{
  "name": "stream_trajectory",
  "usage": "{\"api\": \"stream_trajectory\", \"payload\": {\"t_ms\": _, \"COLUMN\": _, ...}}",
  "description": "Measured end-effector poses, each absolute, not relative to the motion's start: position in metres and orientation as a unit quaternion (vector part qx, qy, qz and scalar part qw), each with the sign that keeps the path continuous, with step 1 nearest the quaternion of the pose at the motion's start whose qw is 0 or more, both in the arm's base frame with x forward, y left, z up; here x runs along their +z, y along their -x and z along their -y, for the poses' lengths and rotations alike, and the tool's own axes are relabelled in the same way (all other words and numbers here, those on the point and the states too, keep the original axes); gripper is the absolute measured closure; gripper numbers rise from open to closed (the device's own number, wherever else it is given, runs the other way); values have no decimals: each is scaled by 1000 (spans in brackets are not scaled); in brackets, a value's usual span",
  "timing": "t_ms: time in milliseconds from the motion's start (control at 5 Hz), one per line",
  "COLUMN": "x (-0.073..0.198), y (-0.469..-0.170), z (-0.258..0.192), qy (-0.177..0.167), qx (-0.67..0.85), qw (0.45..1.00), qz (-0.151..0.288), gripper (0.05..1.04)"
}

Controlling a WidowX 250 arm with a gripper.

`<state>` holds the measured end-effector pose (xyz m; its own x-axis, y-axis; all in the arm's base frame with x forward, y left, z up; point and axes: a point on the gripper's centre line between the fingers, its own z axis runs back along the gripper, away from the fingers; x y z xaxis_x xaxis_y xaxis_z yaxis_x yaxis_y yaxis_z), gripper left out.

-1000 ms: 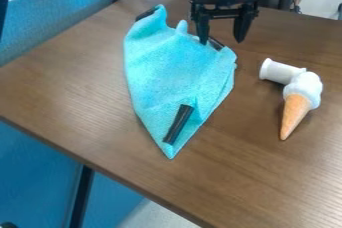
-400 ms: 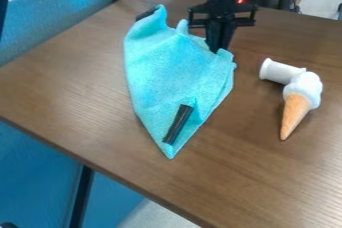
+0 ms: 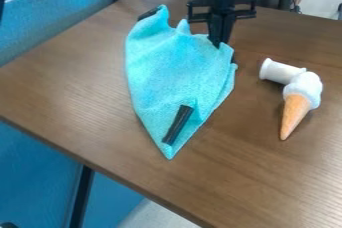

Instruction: Unfold the cloth from the top right to the bottom left

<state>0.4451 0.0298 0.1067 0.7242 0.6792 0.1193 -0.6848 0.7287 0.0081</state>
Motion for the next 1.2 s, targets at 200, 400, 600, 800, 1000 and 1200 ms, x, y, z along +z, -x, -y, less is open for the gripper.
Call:
{"api": "stream_trajectory", "payload": {"t_ms": 200, "x": 132, "y": -444, "z": -40, "qy": 20, "qx": 371, "qw": 926, "qz": 71, "gripper": 1032}}
{"api": "stream_trajectory", "payload": {"t_ms": 400, "x": 157, "y": -429, "z": -60, "qy": 52, "qx": 370, "qw": 923, "qz": 93, "gripper": 1032}}
{"api": "stream_trajectory", "payload": {"t_ms": 600, "x": 145, "y": -399, "z": -83, "qy": 54, "qx": 350, "qw": 932, "qz": 83, "gripper": 1033}}
{"api": "stream_trajectory", "payload": {"t_ms": 800, "x": 141, "y": -362, "z": -114, "qy": 51, "qx": 333, "qw": 937, "qz": 93, "gripper": 1032}}
{"api": "stream_trajectory", "payload": {"t_ms": 1000, "x": 134, "y": -333, "z": -148, "qy": 51, "qx": 310, "qw": 944, "qz": 100, "gripper": 1032}}
{"api": "stream_trajectory", "payload": {"t_ms": 1200, "x": 130, "y": -309, "z": -184, "qy": 58, "qx": 300, "qw": 946, "qz": 105, "gripper": 1032}}
